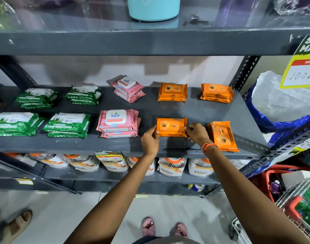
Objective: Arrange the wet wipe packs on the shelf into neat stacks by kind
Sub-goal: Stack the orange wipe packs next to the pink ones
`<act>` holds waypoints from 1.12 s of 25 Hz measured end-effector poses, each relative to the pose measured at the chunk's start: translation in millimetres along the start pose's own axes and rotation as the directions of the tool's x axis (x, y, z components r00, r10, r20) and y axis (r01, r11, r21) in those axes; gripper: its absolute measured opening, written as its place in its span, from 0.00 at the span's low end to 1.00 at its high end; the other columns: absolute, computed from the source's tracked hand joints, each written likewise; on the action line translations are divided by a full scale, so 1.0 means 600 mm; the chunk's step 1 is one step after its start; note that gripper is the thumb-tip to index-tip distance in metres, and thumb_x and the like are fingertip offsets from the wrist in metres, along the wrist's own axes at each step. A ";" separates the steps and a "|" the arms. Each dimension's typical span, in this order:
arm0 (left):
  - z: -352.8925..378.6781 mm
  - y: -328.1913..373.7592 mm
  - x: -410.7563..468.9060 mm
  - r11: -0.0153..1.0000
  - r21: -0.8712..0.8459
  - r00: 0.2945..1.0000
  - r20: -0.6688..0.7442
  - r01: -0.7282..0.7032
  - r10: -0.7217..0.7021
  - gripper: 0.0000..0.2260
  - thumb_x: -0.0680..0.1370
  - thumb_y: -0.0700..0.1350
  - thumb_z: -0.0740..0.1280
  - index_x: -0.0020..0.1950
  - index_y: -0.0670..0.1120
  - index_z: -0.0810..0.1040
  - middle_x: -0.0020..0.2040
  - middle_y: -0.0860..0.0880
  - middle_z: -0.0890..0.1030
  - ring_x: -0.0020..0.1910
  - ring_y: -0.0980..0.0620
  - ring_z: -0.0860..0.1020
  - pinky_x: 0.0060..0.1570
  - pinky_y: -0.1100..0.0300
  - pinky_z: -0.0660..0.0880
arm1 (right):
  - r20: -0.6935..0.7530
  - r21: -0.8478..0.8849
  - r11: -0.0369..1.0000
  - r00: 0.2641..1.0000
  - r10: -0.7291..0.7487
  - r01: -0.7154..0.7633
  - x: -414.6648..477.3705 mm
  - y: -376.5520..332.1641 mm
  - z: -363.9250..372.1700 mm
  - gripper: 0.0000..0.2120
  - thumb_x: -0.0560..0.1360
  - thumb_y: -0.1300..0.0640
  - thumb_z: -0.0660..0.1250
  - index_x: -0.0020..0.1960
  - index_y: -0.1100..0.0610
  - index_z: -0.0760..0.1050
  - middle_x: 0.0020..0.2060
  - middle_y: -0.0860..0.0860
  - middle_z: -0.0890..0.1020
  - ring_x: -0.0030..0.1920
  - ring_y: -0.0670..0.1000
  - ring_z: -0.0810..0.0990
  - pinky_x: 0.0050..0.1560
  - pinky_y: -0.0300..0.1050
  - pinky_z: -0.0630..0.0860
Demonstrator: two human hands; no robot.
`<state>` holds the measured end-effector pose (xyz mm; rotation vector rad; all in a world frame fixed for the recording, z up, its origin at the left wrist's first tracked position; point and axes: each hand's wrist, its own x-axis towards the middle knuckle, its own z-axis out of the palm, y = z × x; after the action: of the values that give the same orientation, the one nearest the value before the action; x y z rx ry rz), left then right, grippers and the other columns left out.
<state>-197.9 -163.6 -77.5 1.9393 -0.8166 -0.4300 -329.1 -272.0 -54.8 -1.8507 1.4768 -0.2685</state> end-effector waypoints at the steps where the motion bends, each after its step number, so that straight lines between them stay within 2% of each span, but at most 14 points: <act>1: -0.001 -0.001 -0.001 1.000 0.020 1.000 -0.002 -0.010 0.011 0.14 0.77 0.35 0.61 0.62 0.40 0.76 0.58 0.39 0.81 0.55 0.41 0.79 0.54 0.56 0.74 | 0.003 0.005 1.000 1.000 0.006 -0.006 0.000 0.000 0.000 0.16 0.78 0.56 0.61 0.33 0.59 0.71 0.39 0.64 0.82 0.42 0.62 0.81 0.54 0.59 0.79; 5: -0.006 -0.002 -0.008 0.993 0.096 0.998 0.013 -0.070 0.069 0.15 0.77 0.32 0.59 0.63 0.39 0.75 0.60 0.40 0.80 0.56 0.42 0.79 0.52 0.64 0.70 | -0.016 -0.034 0.999 1.000 -0.009 0.009 -0.008 -0.003 0.000 0.11 0.76 0.60 0.62 0.35 0.61 0.73 0.37 0.62 0.82 0.43 0.63 0.82 0.52 0.55 0.81; 7: -0.007 0.001 -0.010 0.989 0.117 0.996 0.022 -0.090 0.088 0.15 0.77 0.32 0.60 0.63 0.39 0.74 0.60 0.39 0.79 0.56 0.42 0.79 0.53 0.64 0.70 | -0.024 -0.070 0.997 1.000 -0.011 0.010 -0.011 -0.004 0.001 0.11 0.74 0.61 0.63 0.33 0.60 0.73 0.39 0.63 0.84 0.44 0.63 0.83 0.49 0.49 0.80; 9: -0.009 0.000 -0.011 0.984 0.136 0.994 0.037 -0.111 0.107 0.16 0.77 0.32 0.60 0.64 0.39 0.74 0.60 0.39 0.79 0.56 0.42 0.79 0.54 0.62 0.71 | -0.061 -0.118 0.993 0.998 -0.025 0.018 -0.021 -0.010 0.001 0.09 0.74 0.61 0.63 0.36 0.61 0.74 0.43 0.64 0.84 0.46 0.64 0.83 0.46 0.48 0.77; 11: -0.012 -0.009 -0.011 0.964 0.199 0.984 0.057 -0.177 0.169 0.17 0.76 0.32 0.60 0.64 0.39 0.73 0.62 0.39 0.78 0.58 0.41 0.78 0.59 0.56 0.72 | -0.199 -0.272 0.959 0.969 -0.143 0.085 -0.031 -0.006 0.002 0.09 0.75 0.60 0.61 0.47 0.65 0.77 0.50 0.66 0.82 0.54 0.66 0.79 0.52 0.52 0.76; 13: -0.015 -0.028 -0.015 0.903 0.331 0.961 0.122 -0.275 0.248 0.18 0.77 0.35 0.60 0.67 0.39 0.70 0.64 0.39 0.76 0.62 0.41 0.75 0.63 0.52 0.72 | -0.331 -0.442 0.895 0.917 -0.224 0.059 -0.041 0.013 -0.006 0.15 0.74 0.58 0.62 0.58 0.65 0.74 0.59 0.65 0.76 0.63 0.65 0.71 0.59 0.57 0.70; 15: -0.018 -0.049 -0.024 0.827 0.452 0.942 0.178 -0.334 0.283 0.19 0.79 0.40 0.58 0.69 0.39 0.66 0.67 0.39 0.73 0.66 0.41 0.71 0.64 0.52 0.71 | -0.411 -0.457 0.886 0.902 -0.132 -0.078 -0.046 0.043 -0.023 0.23 0.73 0.55 0.64 0.65 0.63 0.68 0.66 0.64 0.69 0.68 0.65 0.65 0.65 0.61 0.65; 18: -0.024 -0.074 -0.039 0.733 0.590 0.941 0.198 -0.339 0.275 0.24 0.81 0.52 0.50 0.72 0.39 0.61 0.71 0.40 0.68 0.70 0.42 0.67 0.68 0.51 0.66 | -0.353 -0.390 0.882 0.928 0.122 -0.264 -0.047 0.084 -0.042 0.34 0.74 0.49 0.66 0.72 0.63 0.58 0.72 0.67 0.61 0.71 0.68 0.61 0.68 0.64 0.62; 20: -0.027 -0.085 -0.044 0.657 0.663 0.933 0.228 -0.359 0.280 0.32 0.79 0.60 0.40 0.73 0.39 0.59 0.72 0.41 0.66 0.72 0.43 0.65 0.71 0.51 0.59 | -0.333 -0.386 0.878 0.930 0.155 -0.284 -0.044 0.091 -0.044 0.33 0.75 0.48 0.65 0.73 0.63 0.58 0.70 0.68 0.62 0.69 0.69 0.64 0.66 0.64 0.65; 22: -0.031 -0.088 -0.044 0.619 0.692 0.928 0.252 -0.372 0.275 0.37 0.77 0.62 0.33 0.72 0.40 0.60 0.73 0.41 0.65 0.73 0.43 0.63 0.72 0.50 0.56 | -0.333 -0.405 0.874 0.933 0.133 -0.269 -0.042 0.082 -0.044 0.32 0.75 0.49 0.65 0.72 0.62 0.60 0.68 0.68 0.65 0.67 0.70 0.66 0.63 0.64 0.67; 24: -0.032 -0.087 -0.042 0.600 0.704 0.924 0.272 -0.381 0.267 0.39 0.75 0.64 0.31 0.72 0.41 0.61 0.74 0.41 0.63 0.74 0.43 0.61 0.73 0.48 0.55 | -0.339 -0.410 0.882 0.936 0.090 -0.233 -0.041 0.063 -0.044 0.31 0.75 0.49 0.66 0.72 0.62 0.60 0.67 0.68 0.66 0.66 0.70 0.66 0.62 0.64 0.68; 28: -0.039 -0.099 -0.032 0.593 0.689 0.908 0.324 -0.418 0.265 0.40 0.73 0.66 0.30 0.74 0.43 0.56 0.76 0.42 0.58 0.75 0.44 0.56 0.74 0.49 0.54 | -0.270 -0.446 0.894 0.957 -0.103 -0.030 -0.040 -0.009 -0.031 0.31 0.75 0.47 0.64 0.72 0.60 0.60 0.67 0.66 0.65 0.66 0.69 0.65 0.62 0.64 0.68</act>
<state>-176.2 -115.8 -118.7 2.4167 -1.6712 -0.0076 -343.4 -257.5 -31.2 -2.2827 1.8203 -0.2363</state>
